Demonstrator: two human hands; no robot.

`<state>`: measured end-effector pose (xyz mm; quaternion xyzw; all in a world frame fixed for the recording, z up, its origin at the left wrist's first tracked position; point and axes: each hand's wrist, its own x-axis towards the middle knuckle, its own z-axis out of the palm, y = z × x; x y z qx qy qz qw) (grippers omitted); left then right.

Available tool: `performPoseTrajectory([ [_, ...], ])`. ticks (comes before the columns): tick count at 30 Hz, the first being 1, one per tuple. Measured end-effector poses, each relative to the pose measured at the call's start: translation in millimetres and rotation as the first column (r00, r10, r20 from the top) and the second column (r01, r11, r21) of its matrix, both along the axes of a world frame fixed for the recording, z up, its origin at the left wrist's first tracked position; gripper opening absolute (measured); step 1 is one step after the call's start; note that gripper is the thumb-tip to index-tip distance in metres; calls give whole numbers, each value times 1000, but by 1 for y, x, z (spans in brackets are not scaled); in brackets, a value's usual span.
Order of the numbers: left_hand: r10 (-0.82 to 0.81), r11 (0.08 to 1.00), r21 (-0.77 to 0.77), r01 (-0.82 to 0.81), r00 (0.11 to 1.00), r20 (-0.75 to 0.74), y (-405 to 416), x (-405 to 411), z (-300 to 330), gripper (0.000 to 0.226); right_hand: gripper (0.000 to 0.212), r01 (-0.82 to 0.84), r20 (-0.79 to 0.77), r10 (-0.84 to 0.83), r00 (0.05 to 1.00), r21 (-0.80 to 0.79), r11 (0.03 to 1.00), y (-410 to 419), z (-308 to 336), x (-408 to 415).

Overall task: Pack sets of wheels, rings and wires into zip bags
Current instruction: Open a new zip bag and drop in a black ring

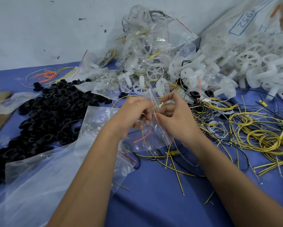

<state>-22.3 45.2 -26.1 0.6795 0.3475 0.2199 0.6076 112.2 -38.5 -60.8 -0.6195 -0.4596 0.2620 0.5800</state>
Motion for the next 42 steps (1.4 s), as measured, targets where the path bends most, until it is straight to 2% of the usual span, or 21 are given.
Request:
performPoseTrajectory([
  [6,105,973,215,-86,991,-78,-7,12,-5,20,38,64,71,-64,995,4,998,-1,1,3],
  [8,116,970,220,-100,991,-59,-5,10,-4,22,38,123,134,-121,984,-8,992,-1,-1,7],
  [10,143,970,201,-133,989,-34,2,0,0,25,34,278,208,-269,940,-15,960,-4,-1,22],
  [12,177,970,173,-172,984,-17,13,-16,7,28,33,399,169,-389,905,-27,916,-9,2,39],
  [14,168,974,157,-164,986,-17,18,-28,12,29,37,439,167,-428,888,-29,898,-14,3,47],
  [17,122,979,166,-117,992,-25,11,-20,19,27,29,329,373,-317,872,32,944,-16,8,38],
  [20,65,964,261,-50,997,-48,-5,1,27,28,29,186,369,-187,910,38,982,-23,17,32],
  [23,-11,938,343,44,995,-97,-21,19,30,21,32,183,432,-179,884,33,983,-41,30,42],
  [25,-18,916,394,78,988,-154,-31,32,25,18,34,243,492,-214,844,5,970,-60,37,61],
  [28,-1,889,445,113,969,-245,-44,53,14,17,24,379,669,-170,724,-180,908,-93,47,103],
  [30,3,876,463,135,959,-285,-54,66,9,20,9,492,782,-84,617,-300,817,-116,52,129],
  [32,35,841,525,133,954,-299,-61,78,6,22,10,586,816,-71,573,-347,732,-135,54,147],
  [36,109,748,660,77,966,-236,-76,99,-2,26,24,623,806,59,589,-500,602,-150,56,159],
  [38,125,733,679,38,974,-190,-82,107,-10,26,25,614,795,75,602,-521,592,-150,55,160],
  [42,131,736,677,26,975,-180,-86,112,-30,31,13,591,777,72,626,-533,605,-148,57,162],
])
